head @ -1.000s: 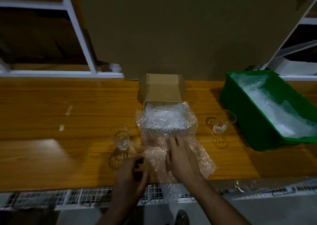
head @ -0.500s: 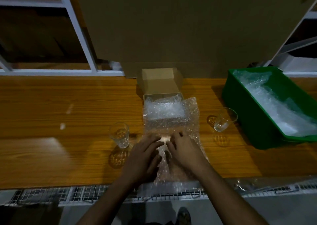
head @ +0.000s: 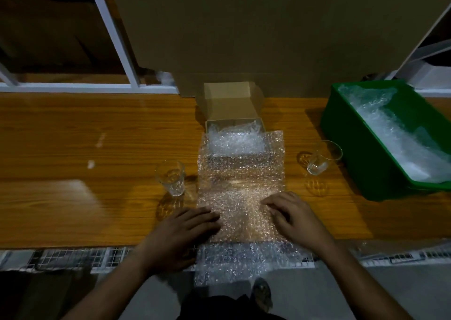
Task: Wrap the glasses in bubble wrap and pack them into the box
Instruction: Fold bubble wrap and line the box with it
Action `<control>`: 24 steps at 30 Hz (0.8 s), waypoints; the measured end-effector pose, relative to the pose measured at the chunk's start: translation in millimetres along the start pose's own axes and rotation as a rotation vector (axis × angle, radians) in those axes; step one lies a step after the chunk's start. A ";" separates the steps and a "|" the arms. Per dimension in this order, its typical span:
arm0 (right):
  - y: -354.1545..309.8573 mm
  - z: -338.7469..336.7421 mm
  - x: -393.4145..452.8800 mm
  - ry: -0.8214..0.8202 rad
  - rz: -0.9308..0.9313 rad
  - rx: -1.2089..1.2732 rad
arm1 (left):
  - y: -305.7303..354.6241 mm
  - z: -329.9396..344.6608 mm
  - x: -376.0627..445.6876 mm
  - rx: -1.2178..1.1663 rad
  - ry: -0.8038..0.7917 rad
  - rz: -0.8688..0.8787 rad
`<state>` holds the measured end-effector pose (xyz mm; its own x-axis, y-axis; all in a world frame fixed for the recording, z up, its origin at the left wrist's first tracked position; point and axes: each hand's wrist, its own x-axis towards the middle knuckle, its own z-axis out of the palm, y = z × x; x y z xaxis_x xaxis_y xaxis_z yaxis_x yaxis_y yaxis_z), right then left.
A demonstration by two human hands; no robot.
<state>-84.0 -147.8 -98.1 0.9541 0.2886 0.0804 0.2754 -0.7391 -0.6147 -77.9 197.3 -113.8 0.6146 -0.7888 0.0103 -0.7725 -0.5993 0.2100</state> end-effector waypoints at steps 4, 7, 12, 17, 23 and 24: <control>-2.2 -13.6 -2.7 0.017 0.152 0.298 | 3.4 1.8 10.4 -0.079 0.070 -0.073; 10.9 -27.0 -13.6 0.084 0.209 0.397 | 8.8 -1.3 9.4 -0.212 0.150 -0.146; 21.9 -40.6 -41.5 -0.206 0.155 0.493 | 32.4 -6.6 21.9 -0.412 0.400 -0.440; 14.6 -29.4 -42.9 -0.285 0.000 0.073 | 33.3 -6.7 35.3 -0.725 0.481 -0.640; 23.6 -10.9 -40.8 0.028 0.161 0.153 | 37.4 -11.4 35.5 -0.825 0.502 -0.625; 27.0 -10.4 -43.6 0.037 0.210 0.144 | 36.7 -8.6 32.7 -0.839 0.498 -0.628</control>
<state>-117.0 -186.6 -110.0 0.9930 0.1134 -0.0338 0.0535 -0.6851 -0.7265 -84.7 150.7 -97.4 0.9911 -0.1318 0.0193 -0.0759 -0.4396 0.8950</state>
